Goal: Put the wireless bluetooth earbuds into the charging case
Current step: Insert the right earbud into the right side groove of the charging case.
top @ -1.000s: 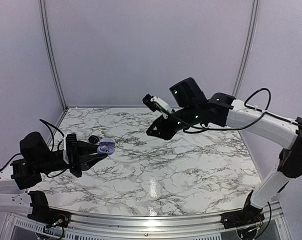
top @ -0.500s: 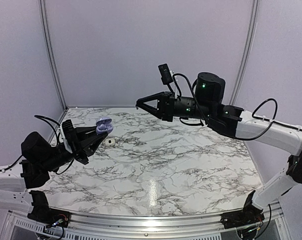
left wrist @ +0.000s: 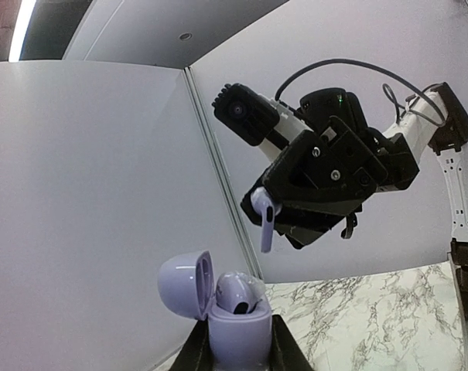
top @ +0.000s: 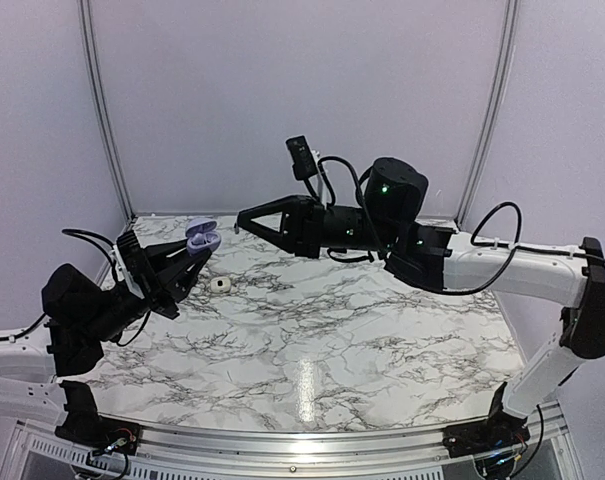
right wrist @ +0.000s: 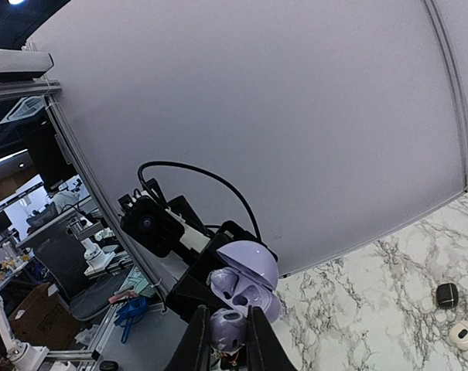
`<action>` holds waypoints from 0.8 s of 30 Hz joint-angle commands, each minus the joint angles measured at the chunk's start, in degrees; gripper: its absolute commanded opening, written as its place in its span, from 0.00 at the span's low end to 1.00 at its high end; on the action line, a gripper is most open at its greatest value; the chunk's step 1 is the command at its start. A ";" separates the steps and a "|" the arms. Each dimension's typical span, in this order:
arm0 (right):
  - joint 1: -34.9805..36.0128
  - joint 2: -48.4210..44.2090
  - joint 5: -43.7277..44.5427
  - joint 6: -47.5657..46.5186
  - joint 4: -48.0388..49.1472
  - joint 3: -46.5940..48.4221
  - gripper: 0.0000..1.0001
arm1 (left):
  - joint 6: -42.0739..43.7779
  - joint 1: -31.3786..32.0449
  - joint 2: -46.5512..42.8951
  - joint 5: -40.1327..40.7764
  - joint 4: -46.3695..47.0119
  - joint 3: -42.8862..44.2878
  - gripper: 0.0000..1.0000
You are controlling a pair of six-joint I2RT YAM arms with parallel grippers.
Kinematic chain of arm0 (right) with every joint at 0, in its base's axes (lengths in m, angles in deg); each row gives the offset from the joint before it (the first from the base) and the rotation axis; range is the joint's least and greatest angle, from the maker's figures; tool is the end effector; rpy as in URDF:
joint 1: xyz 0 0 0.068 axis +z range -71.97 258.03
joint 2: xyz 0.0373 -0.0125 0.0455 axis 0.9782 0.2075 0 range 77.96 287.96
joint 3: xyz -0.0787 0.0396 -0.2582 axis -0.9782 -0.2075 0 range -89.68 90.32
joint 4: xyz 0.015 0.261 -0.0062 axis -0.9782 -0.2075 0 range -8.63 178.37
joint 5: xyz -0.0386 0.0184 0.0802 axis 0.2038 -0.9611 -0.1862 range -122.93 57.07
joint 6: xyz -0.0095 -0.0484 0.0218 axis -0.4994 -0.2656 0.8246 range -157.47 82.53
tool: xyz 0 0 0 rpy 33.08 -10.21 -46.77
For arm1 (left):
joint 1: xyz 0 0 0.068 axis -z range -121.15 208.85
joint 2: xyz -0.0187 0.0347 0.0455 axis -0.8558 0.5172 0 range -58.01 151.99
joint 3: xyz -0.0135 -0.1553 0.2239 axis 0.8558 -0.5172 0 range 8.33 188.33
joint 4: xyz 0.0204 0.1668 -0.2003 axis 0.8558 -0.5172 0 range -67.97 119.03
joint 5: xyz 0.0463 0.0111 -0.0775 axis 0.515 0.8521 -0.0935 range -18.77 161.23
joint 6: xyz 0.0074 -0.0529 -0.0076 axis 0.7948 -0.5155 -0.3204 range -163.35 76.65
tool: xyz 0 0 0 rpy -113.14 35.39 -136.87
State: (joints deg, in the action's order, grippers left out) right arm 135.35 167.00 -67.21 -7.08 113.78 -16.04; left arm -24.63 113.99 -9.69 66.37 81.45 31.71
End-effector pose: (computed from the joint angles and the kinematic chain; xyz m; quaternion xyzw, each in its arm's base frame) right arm 0.1826 0.3219 0.3882 -0.3626 0.5447 0.6438 0.3966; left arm 0.1057 -0.1568 0.3123 0.3405 0.3926 -0.2877 0.8044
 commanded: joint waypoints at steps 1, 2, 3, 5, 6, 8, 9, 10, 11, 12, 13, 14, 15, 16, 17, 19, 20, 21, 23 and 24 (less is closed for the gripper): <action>1.39 2.28 -1.20 2.12 2.91 4.08 0.09 | 0.78 0.15 0.26 0.59 4.56 -0.07 0.00; 1.61 2.62 -1.29 2.01 2.82 4.47 0.09 | 0.86 0.15 0.36 0.43 4.68 -0.08 0.00; 1.72 2.94 -1.27 2.08 2.93 4.71 0.09 | 0.83 0.15 0.45 0.34 4.97 -0.08 0.00; 1.87 3.30 -1.34 2.14 3.06 5.03 0.09 | 0.79 0.15 0.68 -0.08 5.30 -0.21 0.00; 1.91 3.45 -1.46 2.21 3.07 5.28 0.09 | 0.79 0.15 0.79 -0.28 5.39 -0.25 0.00; 2.01 3.51 -1.76 2.53 3.69 5.43 0.09 | 0.87 0.15 1.04 -0.38 5.45 -0.35 0.00; 2.21 3.58 -1.91 2.72 4.00 5.57 0.09 | 0.90 0.15 1.16 -0.33 5.57 -0.39 0.00; 2.28 3.69 -1.93 2.73 4.03 5.83 0.10 | 0.95 0.15 1.21 -0.32 5.58 -0.43 0.00; 2.48 3.78 -1.97 2.66 4.03 6.00 0.09 | 0.85 0.15 1.29 -0.34 5.62 -0.44 0.00; 2.55 3.90 -2.09 2.71 4.10 6.13 0.10 | 0.81 0.15 1.34 -0.33 5.71 -0.44 0.00; 2.68 4.07 -2.24 2.80 4.26 6.23 0.09 | 0.76 0.15 1.41 -0.32 5.75 -0.44 0.00; 2.86 4.23 -2.35 2.87 4.33 6.36 0.09 | 0.74 0.15 1.39 -0.32 5.76 -0.44 0.00; 2.96 4.48 -2.55 2.96 4.30 6.48 0.10 | 0.79 0.15 1.36 -0.32 5.80 -0.44 0.00; 2.97 4.83 -3.00 3.03 4.30 6.69 0.10 | 0.83 0.15 1.27 -0.32 5.80 -0.39 0.00; 2.97 5.17 -3.28 3.24 4.30 6.95 0.10 | 0.82 0.15 1.21 -0.28 5.84 -0.35 0.00; 3.06 5.73 -3.33 3.30 4.22 7.20 0.10 | 0.71 0.15 1.34 -0.39 5.85 -0.27 0.00; 3.06 5.98 -3.33 3.35 4.13 7.29 0.10 | 0.56 0.15 1.34 -0.47 5.85 -0.26 0.00; 3.06 6.07 -3.33 3.42 4.12 7.38 0.10 | 0.35 0.15 1.27 -0.50 5.89 -0.26 0.00; 3.05 6.39 -3.11 3.34 4.12 7.39 0.10 | 0.28 0.15 1.26 -0.54 5.93 -0.26 0.00; 3.06 6.53 -3.01 3.21 4.06 7.53 0.10 | 0.14 0.15 1.26 -0.66 5.96 -0.22 0.00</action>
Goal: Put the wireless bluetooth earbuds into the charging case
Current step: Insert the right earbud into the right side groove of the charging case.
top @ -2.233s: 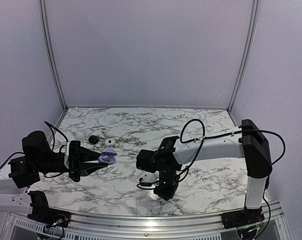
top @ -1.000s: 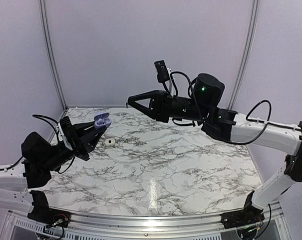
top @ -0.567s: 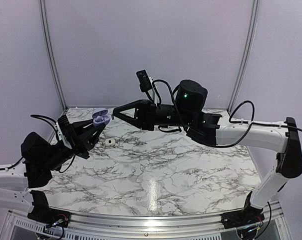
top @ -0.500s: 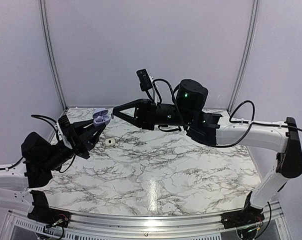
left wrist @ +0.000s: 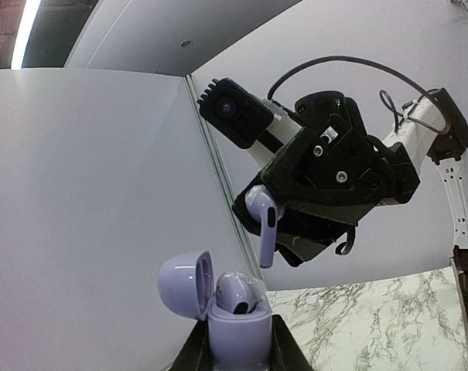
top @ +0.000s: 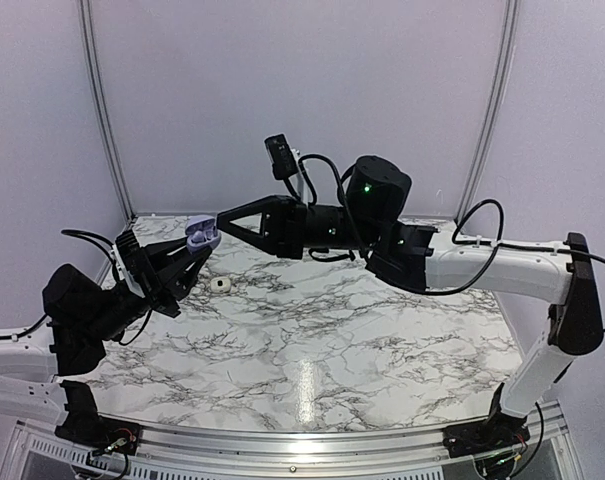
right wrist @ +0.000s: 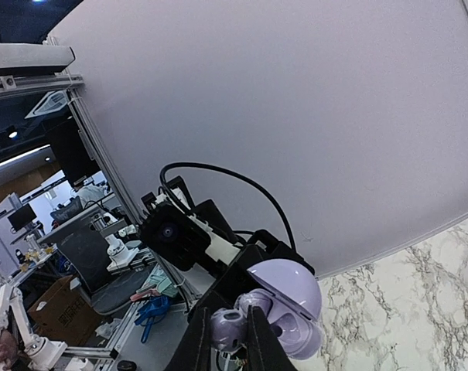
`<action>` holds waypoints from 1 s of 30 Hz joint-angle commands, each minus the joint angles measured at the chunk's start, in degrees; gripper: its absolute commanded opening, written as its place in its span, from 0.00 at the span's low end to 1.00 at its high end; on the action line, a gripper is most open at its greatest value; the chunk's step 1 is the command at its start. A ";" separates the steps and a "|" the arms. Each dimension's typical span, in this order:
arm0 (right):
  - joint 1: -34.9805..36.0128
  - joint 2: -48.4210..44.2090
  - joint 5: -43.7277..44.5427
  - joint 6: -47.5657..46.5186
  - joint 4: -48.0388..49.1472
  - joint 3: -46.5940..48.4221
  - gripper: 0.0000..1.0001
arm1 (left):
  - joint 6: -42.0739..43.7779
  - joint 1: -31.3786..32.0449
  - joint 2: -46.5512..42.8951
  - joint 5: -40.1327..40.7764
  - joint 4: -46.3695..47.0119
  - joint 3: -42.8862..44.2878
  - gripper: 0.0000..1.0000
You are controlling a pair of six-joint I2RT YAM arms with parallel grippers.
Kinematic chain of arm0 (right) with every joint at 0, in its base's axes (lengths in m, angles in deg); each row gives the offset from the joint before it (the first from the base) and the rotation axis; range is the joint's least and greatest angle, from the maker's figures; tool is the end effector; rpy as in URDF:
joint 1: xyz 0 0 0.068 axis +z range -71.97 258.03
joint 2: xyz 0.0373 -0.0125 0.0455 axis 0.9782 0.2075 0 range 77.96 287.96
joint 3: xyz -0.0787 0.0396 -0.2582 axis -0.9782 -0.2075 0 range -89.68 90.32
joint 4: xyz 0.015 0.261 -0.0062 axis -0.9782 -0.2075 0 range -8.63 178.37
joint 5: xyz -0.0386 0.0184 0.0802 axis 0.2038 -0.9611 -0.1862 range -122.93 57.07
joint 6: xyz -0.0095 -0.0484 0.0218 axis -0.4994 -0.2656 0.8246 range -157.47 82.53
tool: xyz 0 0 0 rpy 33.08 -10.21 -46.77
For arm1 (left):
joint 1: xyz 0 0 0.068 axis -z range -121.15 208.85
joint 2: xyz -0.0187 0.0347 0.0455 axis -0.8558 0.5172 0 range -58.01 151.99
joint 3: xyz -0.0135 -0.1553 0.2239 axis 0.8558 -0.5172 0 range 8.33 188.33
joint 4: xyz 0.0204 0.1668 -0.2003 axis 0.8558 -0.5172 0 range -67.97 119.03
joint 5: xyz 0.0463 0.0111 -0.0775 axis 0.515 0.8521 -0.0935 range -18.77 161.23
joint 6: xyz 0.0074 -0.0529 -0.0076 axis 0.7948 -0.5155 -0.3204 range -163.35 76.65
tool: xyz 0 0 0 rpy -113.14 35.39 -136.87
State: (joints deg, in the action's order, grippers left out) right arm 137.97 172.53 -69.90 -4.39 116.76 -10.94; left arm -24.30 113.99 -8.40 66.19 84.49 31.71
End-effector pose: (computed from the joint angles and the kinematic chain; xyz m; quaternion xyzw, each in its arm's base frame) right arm 0.1783 0.3509 0.3898 -0.3784 0.5196 0.6734 0.3653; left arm 0.1066 -0.1582 0.3136 0.3350 0.3802 -0.2881 0.8126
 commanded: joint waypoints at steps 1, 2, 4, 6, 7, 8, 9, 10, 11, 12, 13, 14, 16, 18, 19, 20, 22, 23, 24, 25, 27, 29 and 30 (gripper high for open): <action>0.44 1.20 -0.25 0.44 0.99 2.60 0.10 | -0.16 0.16 -0.03 -0.65 2.98 -0.19 0.00; 0.44 1.42 -0.29 0.45 1.06 2.68 0.10 | -0.06 0.15 -0.03 -0.81 2.98 -0.17 0.00; 0.44 1.85 -0.37 0.76 0.98 3.01 0.10 | 0.18 0.15 0.07 -0.94 2.99 -0.09 0.00; 0.53 2.15 -0.34 0.76 0.72 3.26 0.10 | 0.36 0.15 0.19 -0.87 3.04 -0.04 0.00; 0.50 2.20 -0.19 0.76 0.59 3.26 0.10 | 0.42 0.15 0.22 -0.83 3.00 0.00 0.00; 0.52 2.28 0.01 0.76 0.43 3.26 0.10 | 0.47 0.15 0.29 -0.85 3.05 0.00 0.00; 0.53 2.44 0.17 0.61 0.26 3.31 0.10 | 0.51 0.15 0.36 -0.93 3.05 0.00 0.00; 0.53 2.65 0.23 0.67 0.02 3.39 0.10 | 0.51 0.15 0.44 -0.98 3.07 0.05 0.00; 0.48 2.79 0.23 0.66 -0.07 3.43 0.10 | 0.60 0.15 0.49 -1.00 3.07 0.09 0.00; 0.52 2.94 0.31 0.78 -0.08 3.39 0.10 | 0.56 0.19 0.35 -1.02 3.15 0.02 0.00; 0.50 2.99 0.36 0.85 -0.15 3.33 0.10 | 0.56 0.17 0.24 -1.07 3.20 0.01 0.00; 0.52 2.99 0.67 0.89 -0.23 3.16 0.10 | 0.57 0.15 0.15 -1.03 3.20 0.08 0.00; 0.53 2.96 1.20 0.79 -0.59 3.00 0.10 | 0.55 0.15 -0.07 -1.07 3.31 0.01 0.00; 0.53 3.19 1.52 0.82 -0.96 3.12 0.11 | 0.64 0.15 -0.20 -1.09 3.34 0.00 0.00; 0.53 3.29 1.59 0.96 -1.18 3.17 0.12 | 0.61 0.15 -0.25 -1.13 3.34 -0.06 0.00; 0.53 3.41 1.63 1.21 -1.29 3.17 0.13 | 0.60 0.15 -0.36 -1.14 3.29 -0.15 0.00; 0.53 3.45 1.75 1.38 -1.44 3.11 0.15 | 0.57 0.15 -0.53 -1.11 3.38 -0.22 0.00; 0.52 3.39 2.06 1.45 -1.67 3.05 0.17 | 0.62 0.15 -0.62 -1.08 3.42 -0.26 0.00; 0.52 3.35 2.37 1.44 -1.94 3.00 0.18 | 0.52 0.15 -0.65 -1.12 3.39 -0.26 0.00; 0.53 3.27 2.70 1.38 -2.35 3.00 0.19 | 0.47 0.15 -0.60 -1.13 3.42 -0.26 0.00; 0.53 3.03 3.42 0.93 -3.07 3.00 0.21 | 0.31 0.15 -0.65 -1.19 3.49 -0.26 0.00; 0.53 2.68 4.17 0.65 -3.64 2.91 0.22 | 0.21 0.15 -0.73 -1.39 3.60 -0.26 0.00; 0.49 2.60 4.47 0.57 -3.80 2.91 0.23 | 0.21 0.15 -0.81 -1.38 3.67 -0.33 0.00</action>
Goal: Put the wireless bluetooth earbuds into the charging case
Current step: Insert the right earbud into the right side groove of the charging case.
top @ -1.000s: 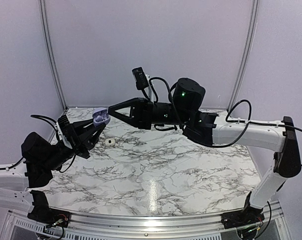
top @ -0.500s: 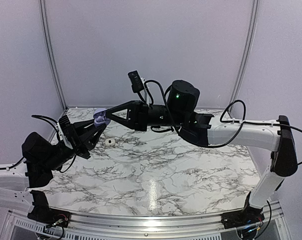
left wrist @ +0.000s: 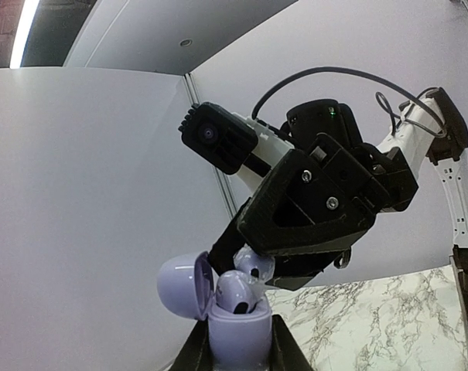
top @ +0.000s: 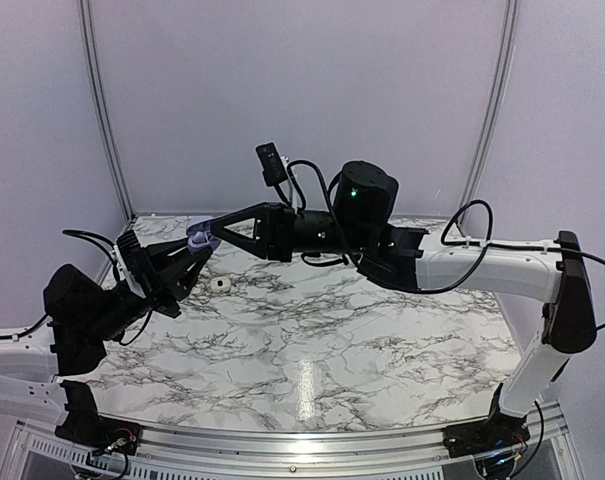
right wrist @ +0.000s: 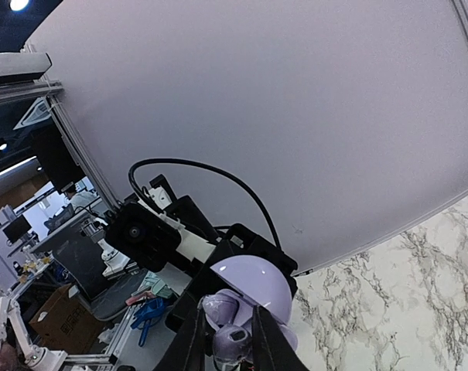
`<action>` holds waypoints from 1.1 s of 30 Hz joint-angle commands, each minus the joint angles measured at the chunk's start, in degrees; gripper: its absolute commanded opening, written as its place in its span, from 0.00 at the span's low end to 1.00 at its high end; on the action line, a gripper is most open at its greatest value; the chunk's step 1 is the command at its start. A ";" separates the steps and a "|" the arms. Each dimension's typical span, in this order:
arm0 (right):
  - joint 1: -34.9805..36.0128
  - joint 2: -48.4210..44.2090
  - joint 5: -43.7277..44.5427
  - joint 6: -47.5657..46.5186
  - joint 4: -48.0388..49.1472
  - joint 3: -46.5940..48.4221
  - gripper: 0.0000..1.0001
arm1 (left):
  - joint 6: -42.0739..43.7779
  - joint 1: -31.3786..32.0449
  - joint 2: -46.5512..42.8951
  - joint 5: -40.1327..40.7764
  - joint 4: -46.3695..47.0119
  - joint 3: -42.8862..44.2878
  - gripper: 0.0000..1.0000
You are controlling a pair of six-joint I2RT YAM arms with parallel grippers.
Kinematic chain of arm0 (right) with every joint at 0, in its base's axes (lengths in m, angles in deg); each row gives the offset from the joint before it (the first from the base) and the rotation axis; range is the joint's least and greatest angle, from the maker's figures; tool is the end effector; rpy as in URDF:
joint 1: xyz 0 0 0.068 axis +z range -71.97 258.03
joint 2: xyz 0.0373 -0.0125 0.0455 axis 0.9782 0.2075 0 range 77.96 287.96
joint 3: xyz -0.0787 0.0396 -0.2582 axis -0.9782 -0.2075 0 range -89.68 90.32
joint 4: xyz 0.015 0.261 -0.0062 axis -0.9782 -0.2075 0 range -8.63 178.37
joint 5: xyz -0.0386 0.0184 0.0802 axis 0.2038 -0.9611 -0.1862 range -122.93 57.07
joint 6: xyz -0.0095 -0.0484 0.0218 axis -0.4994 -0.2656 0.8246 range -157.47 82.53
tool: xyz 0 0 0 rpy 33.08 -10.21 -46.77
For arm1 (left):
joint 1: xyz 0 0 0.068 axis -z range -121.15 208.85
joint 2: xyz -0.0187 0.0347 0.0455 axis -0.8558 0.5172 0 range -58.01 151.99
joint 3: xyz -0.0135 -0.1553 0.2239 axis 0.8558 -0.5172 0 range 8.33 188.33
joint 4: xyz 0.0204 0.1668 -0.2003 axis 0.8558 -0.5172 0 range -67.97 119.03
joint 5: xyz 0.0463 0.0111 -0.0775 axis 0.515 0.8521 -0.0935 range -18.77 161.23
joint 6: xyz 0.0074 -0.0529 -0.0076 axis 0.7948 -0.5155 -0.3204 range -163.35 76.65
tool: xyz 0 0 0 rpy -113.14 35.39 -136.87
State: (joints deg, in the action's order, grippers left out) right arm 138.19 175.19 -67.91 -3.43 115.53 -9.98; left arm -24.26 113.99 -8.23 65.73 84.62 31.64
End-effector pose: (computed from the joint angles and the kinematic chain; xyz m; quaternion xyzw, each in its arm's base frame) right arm 0.1846 0.3629 0.3761 -0.3627 0.5476 0.6658 0.3539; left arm 0.1066 -0.1588 0.3129 0.3383 0.3785 -0.2895 0.8114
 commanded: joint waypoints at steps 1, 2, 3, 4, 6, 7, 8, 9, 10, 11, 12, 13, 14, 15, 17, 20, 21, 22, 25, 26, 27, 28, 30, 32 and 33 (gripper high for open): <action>0.23 -0.11 2.70 -0.60 -2.91 1.95 0.25 | 0.20 0.15 -1.08 -1.01 3.55 -0.28 0.00; 0.25 -0.11 2.87 -0.71 -3.15 2.03 0.26 | 0.16 0.15 -1.09 -1.05 3.56 -0.28 0.00; 0.22 -0.18 3.02 -0.80 -3.26 2.04 0.26 | 0.13 0.15 -1.09 -1.01 3.56 -0.28 0.00; 0.22 -0.20 3.07 -0.82 -3.26 2.04 0.28 | 0.11 0.15 -1.09 -1.13 3.56 -0.28 0.00; 0.23 -0.20 3.15 -0.82 -3.25 2.04 0.31 | -0.05 0.15 -1.00 -1.11 3.64 -0.28 0.00; 0.24 -0.26 3.16 -0.94 -3.25 1.96 0.32 | -0.30 0.15 -1.00 -1.03 3.71 -0.36 0.00; 0.30 -0.39 3.14 -1.09 -3.29 1.95 0.33 | -0.47 0.15 -0.92 -0.93 3.85 -0.37 0.00; 0.25 -0.56 3.03 -1.37 -3.26 1.95 0.35 | -0.72 0.15 -0.91 -0.99 3.86 -0.45 0.00; 0.29 -0.87 3.15 -1.90 -3.34 1.99 0.36 | -1.00 0.15 -0.85 -0.96 3.92 -0.41 0.00; 0.26 -1.16 3.39 -2.48 -3.58 2.05 0.36 | -1.21 0.15 -0.78 -1.00 3.99 -0.42 0.00; 0.28 -1.43 3.50 -3.26 -4.02 2.26 0.37 | -1.39 0.15 -0.74 -1.01 4.00 -0.40 0.00; 0.29 -1.65 3.54 -4.13 -4.65 2.60 0.38 | -1.55 0.15 -0.74 -1.05 3.95 -0.45 0.00; 0.25 -1.76 3.65 -5.17 -5.60 3.17 0.38 | -1.78 0.15 -0.67 -1.10 3.95 -0.46 0.00; 0.23 -1.98 3.72 -6.04 -6.41 3.64 0.38 | -1.90 0.15 -0.65 -1.14 3.95 -0.46 0.00; 0.23 -2.61 4.49 -7.59 -7.63 3.80 0.38 | -2.10 0.15 -0.56 -1.33 3.91 -0.50 0.00; 0.14 -3.64 5.82 -8.80 -8.18 3.32 0.39 | -2.20 0.15 -0.41 -1.28 3.91 -0.55 0.00; 0.13 -4.01 6.35 -9.00 -8.31 3.11 0.39 | -2.18 0.15 -0.39 -1.40 3.98 -0.55 0.00; 0.09 -4.35 6.83 -9.06 -8.11 2.64 0.39 | -2.31 0.15 -0.34 -1.39 3.92 -0.55 0.00; -0.32 -5.27 7.75 -9.08 -7.87 1.88 0.40 | -2.35 0.15 -0.21 -1.50 3.91 -0.46 0.00; -0.43 -5.44 7.71 -9.20 -8.09 1.86 0.41 | -2.45 0.15 -0.14 -1.56 3.91 -0.46 0.00; -0.54 -5.66 7.64 -9.48 -8.55 1.88 0.43 | -2.55 0.15 -0.08 -1.55 3.91 -0.46 0.00; -0.66 -5.95 7.42 -10.01 -9.00 1.82 0.45 | -2.63 0.15 -0.04 -1.56 3.86 -0.38 0.00; -0.94 -6.81 7.04 -11.01 -9.73 1.21 0.49 | -3.01 0.15 -0.11 -1.55 3.91 -0.37 0.00; -1.18 -7.61 6.40 -12.39 -10.39 0.60 0.59 | -3.44 0.15 -0.18 -1.53 3.91 -0.29 0.00; -1.27 -7.96 6.29 -13.23 -11.22 0.37 0.63 | -3.75 0.15 -0.18 -1.50 3.90 -0.28 0.00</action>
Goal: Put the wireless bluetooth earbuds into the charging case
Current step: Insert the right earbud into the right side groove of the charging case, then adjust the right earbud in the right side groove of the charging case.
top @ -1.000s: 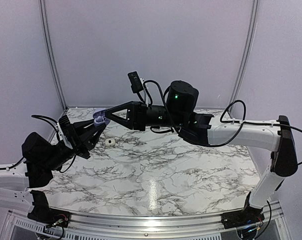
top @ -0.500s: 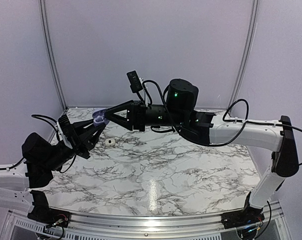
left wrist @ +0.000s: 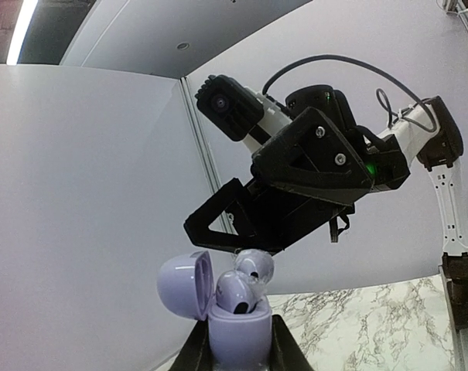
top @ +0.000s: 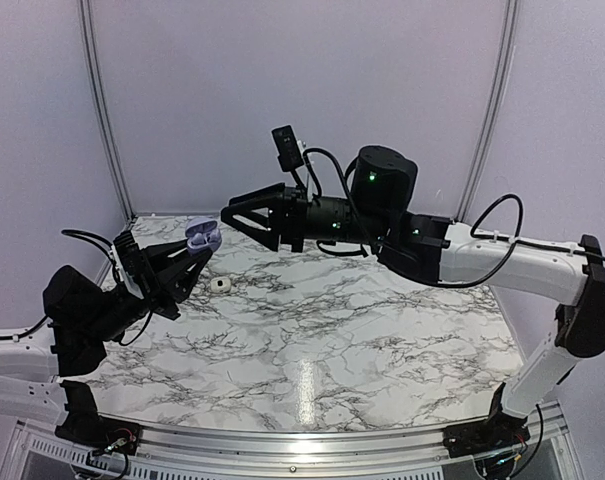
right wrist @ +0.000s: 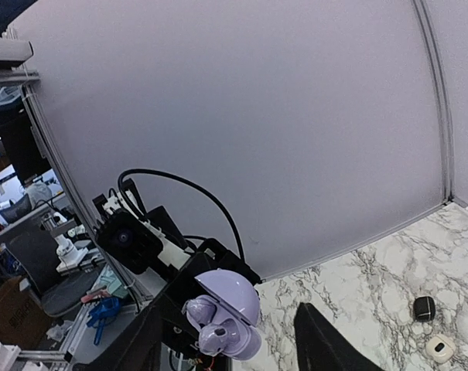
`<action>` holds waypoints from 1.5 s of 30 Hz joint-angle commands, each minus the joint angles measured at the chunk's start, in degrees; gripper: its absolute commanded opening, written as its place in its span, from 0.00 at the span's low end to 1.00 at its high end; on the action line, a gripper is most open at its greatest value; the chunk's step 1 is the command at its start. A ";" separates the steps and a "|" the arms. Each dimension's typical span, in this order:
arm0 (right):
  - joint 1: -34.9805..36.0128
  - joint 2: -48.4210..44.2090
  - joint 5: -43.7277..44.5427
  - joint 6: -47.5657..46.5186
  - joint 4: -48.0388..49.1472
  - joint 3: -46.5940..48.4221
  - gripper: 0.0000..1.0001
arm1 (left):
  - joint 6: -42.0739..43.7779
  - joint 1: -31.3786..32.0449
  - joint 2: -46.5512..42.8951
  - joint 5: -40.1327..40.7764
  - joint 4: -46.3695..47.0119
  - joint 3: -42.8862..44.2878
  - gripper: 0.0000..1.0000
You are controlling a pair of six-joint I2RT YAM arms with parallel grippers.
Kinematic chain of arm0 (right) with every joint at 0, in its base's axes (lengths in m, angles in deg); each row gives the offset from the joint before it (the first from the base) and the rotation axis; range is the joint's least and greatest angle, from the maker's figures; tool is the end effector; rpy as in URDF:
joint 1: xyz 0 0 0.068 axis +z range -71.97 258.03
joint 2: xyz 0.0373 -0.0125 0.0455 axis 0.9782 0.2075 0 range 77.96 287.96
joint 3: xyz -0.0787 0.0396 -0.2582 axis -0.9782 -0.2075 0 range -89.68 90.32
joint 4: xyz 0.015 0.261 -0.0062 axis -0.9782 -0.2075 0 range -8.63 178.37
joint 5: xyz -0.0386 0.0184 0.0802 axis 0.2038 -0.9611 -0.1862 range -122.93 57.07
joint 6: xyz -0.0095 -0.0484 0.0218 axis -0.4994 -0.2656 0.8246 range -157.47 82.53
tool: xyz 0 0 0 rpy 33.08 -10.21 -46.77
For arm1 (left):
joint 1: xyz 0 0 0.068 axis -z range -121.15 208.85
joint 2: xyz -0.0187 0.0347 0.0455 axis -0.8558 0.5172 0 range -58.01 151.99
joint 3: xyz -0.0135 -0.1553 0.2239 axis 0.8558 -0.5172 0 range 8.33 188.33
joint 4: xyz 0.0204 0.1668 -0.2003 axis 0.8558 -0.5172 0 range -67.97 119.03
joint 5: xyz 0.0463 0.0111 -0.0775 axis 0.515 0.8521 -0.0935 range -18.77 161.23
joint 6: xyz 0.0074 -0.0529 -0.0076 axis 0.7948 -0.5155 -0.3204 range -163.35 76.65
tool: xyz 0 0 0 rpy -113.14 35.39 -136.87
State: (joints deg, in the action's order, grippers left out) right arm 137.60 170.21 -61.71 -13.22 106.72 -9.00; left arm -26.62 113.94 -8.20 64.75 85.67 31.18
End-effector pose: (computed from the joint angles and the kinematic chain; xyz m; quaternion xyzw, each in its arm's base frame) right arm 0.1811 0.3423 0.3994 -0.3722 0.5566 0.6066 0.4287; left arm 0.1057 -0.1582 0.3118 0.3338 0.3776 -0.3104 0.8060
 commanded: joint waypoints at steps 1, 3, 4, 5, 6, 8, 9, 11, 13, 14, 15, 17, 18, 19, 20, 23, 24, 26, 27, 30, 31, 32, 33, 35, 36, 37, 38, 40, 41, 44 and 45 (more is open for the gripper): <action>-0.77 -3.22 -0.20 -4.30 -3.34 -0.65 0.68 | -1.80 0.19 -0.21 -0.57 2.86 0.22 0.00; -0.86 -3.45 -0.43 -6.09 -5.69 -0.41 0.77 | -2.39 0.19 -0.23 -0.91 2.86 0.26 0.00; -0.86 -3.43 -0.81 -6.85 -6.48 -0.32 0.80 | -2.78 0.19 -0.31 -1.29 2.86 0.27 0.00; -0.86 -3.29 -1.28 -7.51 -7.49 0.05 0.81 | -3.18 0.19 -0.32 -1.85 2.86 0.34 0.00; -0.85 -3.04 -1.48 -8.12 -8.72 0.41 0.82 | -3.45 0.19 -0.32 -2.38 2.78 0.47 0.00; -0.81 -2.51 -2.31 -8.86 -10.35 1.09 0.82 | -4.04 0.19 -0.24 -3.45 2.76 0.64 0.00; -0.78 -2.23 -2.53 -9.20 -11.04 1.48 0.83 | -4.35 0.19 -0.17 -3.84 2.72 0.74 0.00; -0.77 -1.48 -2.67 -9.54 -12.15 2.12 0.83 | -4.65 0.19 0.01 -4.73 2.63 0.92 0.00; -0.78 -0.77 -2.97 -9.83 -12.79 2.45 0.83 | -4.94 0.19 0.20 -5.02 2.55 1.05 0.00; -0.77 -0.67 -2.98 -9.70 -12.74 2.39 0.83 | -4.94 0.19 0.28 -5.09 2.59 1.13 0.00; -0.82 -0.60 -2.96 -9.62 -12.67 2.37 0.83 | -4.91 0.19 0.30 -5.18 2.60 1.14 0.00; -0.80 -0.58 -2.95 -9.53 -12.43 2.45 0.83 | -5.11 0.19 0.45 -5.34 2.60 1.14 0.00; -0.78 -0.47 -3.01 -9.51 -12.30 2.50 0.83 | -5.13 0.19 0.58 -5.49 2.55 1.21 0.00; -0.77 -0.49 -2.98 -9.48 -12.26 2.61 0.83 | -5.13 0.19 0.63 -5.55 2.59 1.23 0.00; -0.79 -0.49 -3.10 -9.41 -12.11 2.70 0.83 | -5.13 0.18 0.81 -5.66 2.60 1.30 0.00; -0.83 0.01 -3.41 -9.24 -11.98 3.43 0.84 | -5.12 0.19 1.17 -5.96 2.60 1.40 0.00; -0.78 0.15 -3.62 -9.14 -11.80 3.55 0.84 | -5.11 0.19 1.24 -6.08 2.60 1.48 0.00; -0.77 0.27 -3.72 -8.89 -11.36 3.52 0.84 | -5.20 0.19 1.26 -6.15 2.59 1.49 0.00; -0.84 0.38 -3.56 -8.87 -11.38 3.58 0.84 | -5.19 0.19 1.21 -6.22 2.59 1.49 0.00; -0.94 0.70 -2.96 -8.68 -11.83 3.60 0.84 | -5.22 0.19 1.00 -6.29 2.60 1.41 0.00; -1.07 0.80 -2.86 -8.64 -11.97 3.67 0.84 | -5.26 0.19 0.97 -6.31 2.60 1.34 0.00; -1.16 0.83 -2.67 -8.51 -12.09 3.62 0.83 | -5.30 0.19 0.92 -6.41 2.60 1.32 0.00; -1.27 0.83 -2.78 -8.41 -12.06 3.54 0.83 | -5.29 0.19 0.85 -6.62 2.60 1.32 0.00; -1.46 0.79 -2.79 -8.42 -12.12 3.51 0.82 | -5.39 0.19 0.91 -6.98 2.60 1.32 0.00; -1.63 0.81 -2.80 -8.32 -12.22 3.51 0.82 | -5.33 0.19 0.87 -7.16 2.60 1.40 0.00; -1.69 0.84 -2.85 -8.34 -12.13 3.51 0.82 | -5.46 0.19 0.88 -7.18 2.60 1.43 0.00; -1.73 0.91 -2.86 -8.20 -12.11 3.51 0.82 | -5.40 0.19 0.91 -7.33 2.60 1.45 0.00; -1.90 1.20 -3.37 -7.87 -11.87 3.59 0.81 | -5.49 0.19 0.93 -7.69 2.60 1.48 0.00; -1.91 1.33 -3.67 -7.76 -11.85 3.79 0.81 | -5.53 0.19 1.00 -7.74 2.59 1.57 0.00; -1.91 1.77 -4.95 -7.89 -11.93 4.19 0.81 | -5.62 0.19 1.09 -7.76 2.60 1.58 0.00; -1.91 1.73 -5.47 -8.07 -11.72 4.09 0.81 | -5.67 0.15 1.09 -7.64 2.60 1.58 0.00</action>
State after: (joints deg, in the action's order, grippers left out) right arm 136.09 171.04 -65.44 -21.55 94.72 -7.69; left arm -31.75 113.94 -6.98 58.15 85.80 31.20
